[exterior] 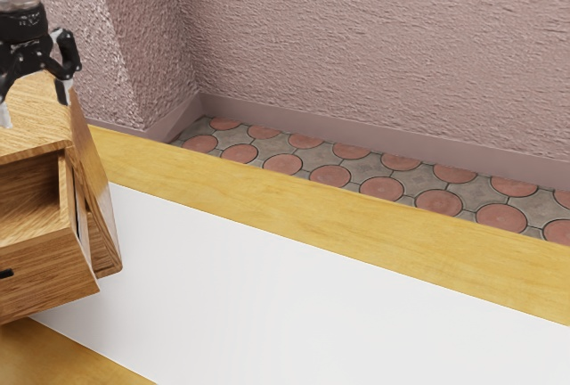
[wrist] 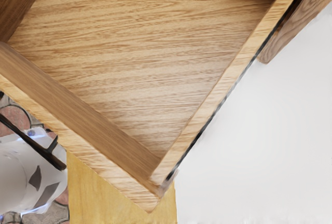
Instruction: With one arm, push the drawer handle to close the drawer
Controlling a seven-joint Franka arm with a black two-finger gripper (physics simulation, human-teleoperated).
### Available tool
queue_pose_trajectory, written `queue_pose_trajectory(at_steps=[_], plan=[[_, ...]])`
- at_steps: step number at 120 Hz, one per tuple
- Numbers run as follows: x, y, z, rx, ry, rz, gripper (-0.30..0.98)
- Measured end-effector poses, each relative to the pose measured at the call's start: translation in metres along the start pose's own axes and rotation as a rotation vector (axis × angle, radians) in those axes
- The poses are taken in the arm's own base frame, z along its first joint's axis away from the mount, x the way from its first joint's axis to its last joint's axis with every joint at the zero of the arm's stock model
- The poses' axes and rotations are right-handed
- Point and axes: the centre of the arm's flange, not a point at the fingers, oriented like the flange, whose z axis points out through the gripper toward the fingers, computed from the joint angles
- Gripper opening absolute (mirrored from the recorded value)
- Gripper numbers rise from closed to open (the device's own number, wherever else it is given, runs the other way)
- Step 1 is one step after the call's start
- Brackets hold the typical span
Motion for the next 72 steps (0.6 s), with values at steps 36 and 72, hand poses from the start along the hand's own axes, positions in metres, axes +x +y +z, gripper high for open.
queue_pose_trajectory(at_steps=[36, 72], plan=[[-0.066, 0.014, 0.046, -0.106, -0.05, 0.13, 0.57], [-0.082, -0.066, 0.144, -0.14, 0.033, 0.322, 0.02]])
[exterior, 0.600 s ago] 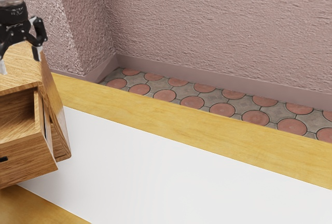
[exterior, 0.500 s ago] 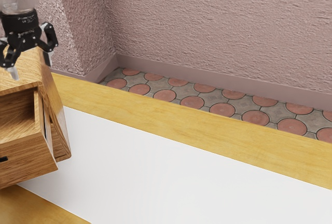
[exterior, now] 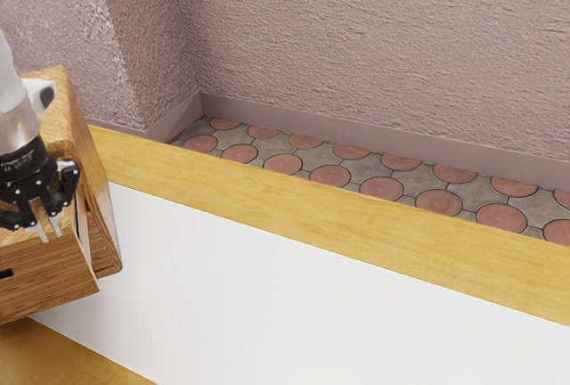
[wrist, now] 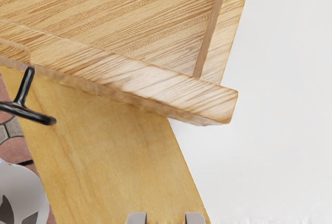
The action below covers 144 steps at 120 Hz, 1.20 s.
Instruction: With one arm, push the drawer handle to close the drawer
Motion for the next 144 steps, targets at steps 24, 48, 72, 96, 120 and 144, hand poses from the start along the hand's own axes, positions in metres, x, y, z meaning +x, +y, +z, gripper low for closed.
queue_pose_trajectory(at_steps=[24, 48, 72, 96, 120, 144], plan=[[-0.04, -0.036, 0.046, -0.06, 0.035, 0.145, -0.06], [-0.051, -0.082, 0.056, -0.145, 0.053, 0.216, -0.09], [-0.036, -0.11, 0.06, -0.145, 0.014, 0.226, -0.1], [-0.019, -0.132, 0.069, -0.13, 0.012, 0.241, -0.1], [-0.015, -0.143, 0.074, -0.102, 0.024, 0.242, -0.1], [0.007, -0.147, 0.081, -0.082, 0.03, 0.252, -0.1]])
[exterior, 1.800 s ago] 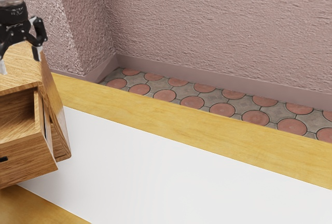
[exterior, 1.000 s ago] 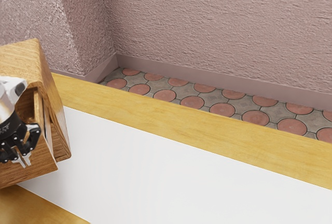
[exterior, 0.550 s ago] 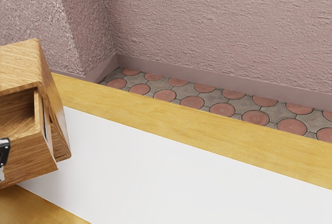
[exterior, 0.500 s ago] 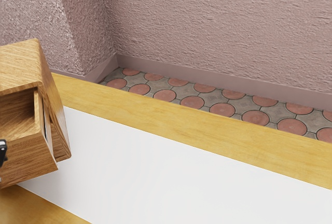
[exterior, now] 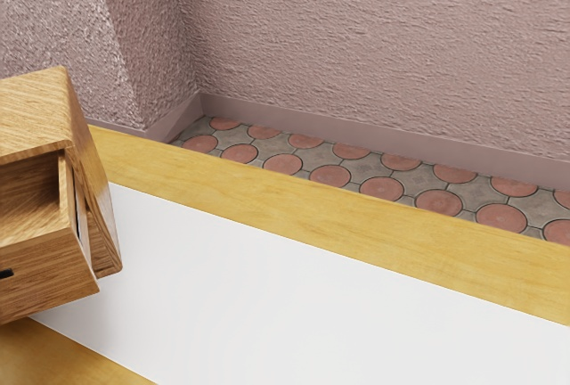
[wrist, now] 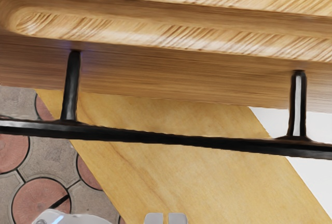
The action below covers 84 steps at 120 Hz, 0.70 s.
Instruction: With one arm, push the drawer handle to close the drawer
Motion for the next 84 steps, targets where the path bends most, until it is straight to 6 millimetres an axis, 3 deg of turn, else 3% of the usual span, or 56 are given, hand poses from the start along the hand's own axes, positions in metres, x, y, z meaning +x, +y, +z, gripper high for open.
queue_pose_trajectory(at_steps=[44, 84], plan=[[0.032, 0.011, 0.011, 0.019, 0.039, 0.008, -0.1], [0.071, 0.0, 0.024, -0.003, 0.046, -0.015, -0.1]])
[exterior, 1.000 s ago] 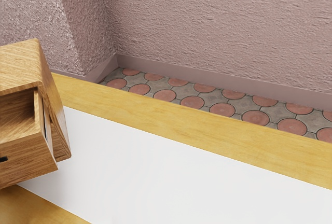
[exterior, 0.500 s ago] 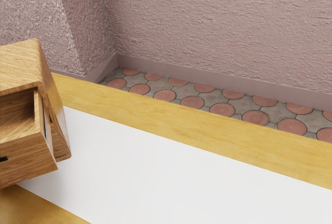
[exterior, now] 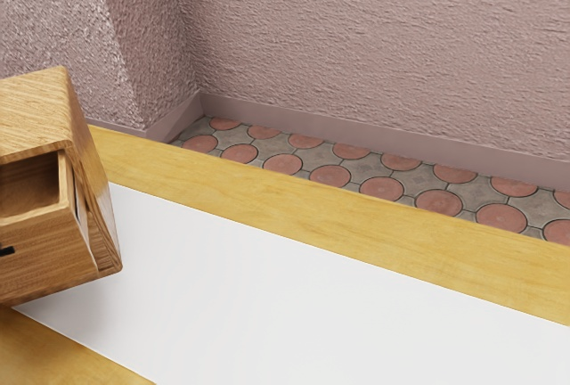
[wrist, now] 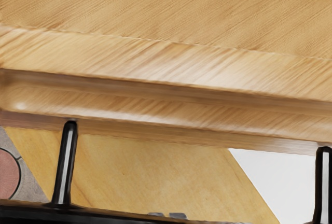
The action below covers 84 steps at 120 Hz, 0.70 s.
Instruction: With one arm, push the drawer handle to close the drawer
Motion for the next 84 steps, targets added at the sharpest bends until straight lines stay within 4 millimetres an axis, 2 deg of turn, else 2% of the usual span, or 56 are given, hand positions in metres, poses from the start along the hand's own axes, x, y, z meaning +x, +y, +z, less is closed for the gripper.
queue_pose_trajectory(at_steps=[54, 84], plan=[[0.053, -0.005, 0.018, 0.007, 0.053, -0.021, -0.1], [0.077, -0.001, 0.009, 0.009, 0.108, -0.017, -0.1]])
